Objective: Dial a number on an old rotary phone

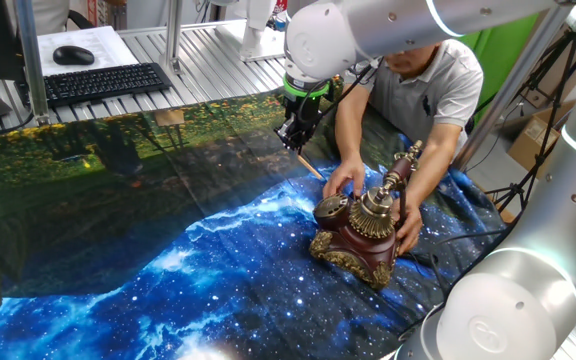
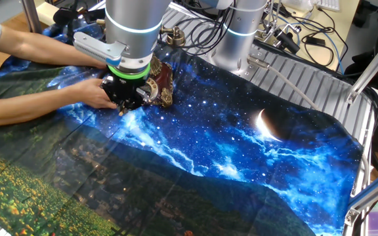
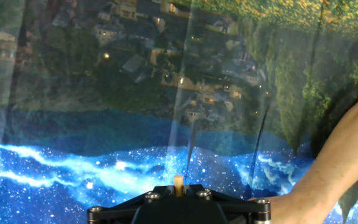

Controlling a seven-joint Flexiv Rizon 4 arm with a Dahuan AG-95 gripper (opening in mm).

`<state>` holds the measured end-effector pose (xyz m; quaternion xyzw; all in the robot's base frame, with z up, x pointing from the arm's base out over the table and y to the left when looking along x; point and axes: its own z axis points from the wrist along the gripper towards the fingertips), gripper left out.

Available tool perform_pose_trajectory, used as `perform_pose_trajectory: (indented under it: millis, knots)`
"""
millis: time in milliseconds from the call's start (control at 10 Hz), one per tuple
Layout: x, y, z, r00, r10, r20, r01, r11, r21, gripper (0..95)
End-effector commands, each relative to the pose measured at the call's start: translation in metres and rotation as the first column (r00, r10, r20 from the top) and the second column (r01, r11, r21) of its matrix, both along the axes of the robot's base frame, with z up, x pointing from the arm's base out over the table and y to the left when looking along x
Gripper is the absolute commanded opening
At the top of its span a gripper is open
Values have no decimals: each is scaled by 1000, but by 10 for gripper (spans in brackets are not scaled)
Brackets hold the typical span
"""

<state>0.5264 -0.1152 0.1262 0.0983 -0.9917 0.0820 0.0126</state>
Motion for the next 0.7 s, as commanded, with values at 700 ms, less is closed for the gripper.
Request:
perform_pose_trajectory:
  millis: [700]
  knots:
    - [-16, -22, 11, 1000, -4, 19, 3, 1000, 13, 0]
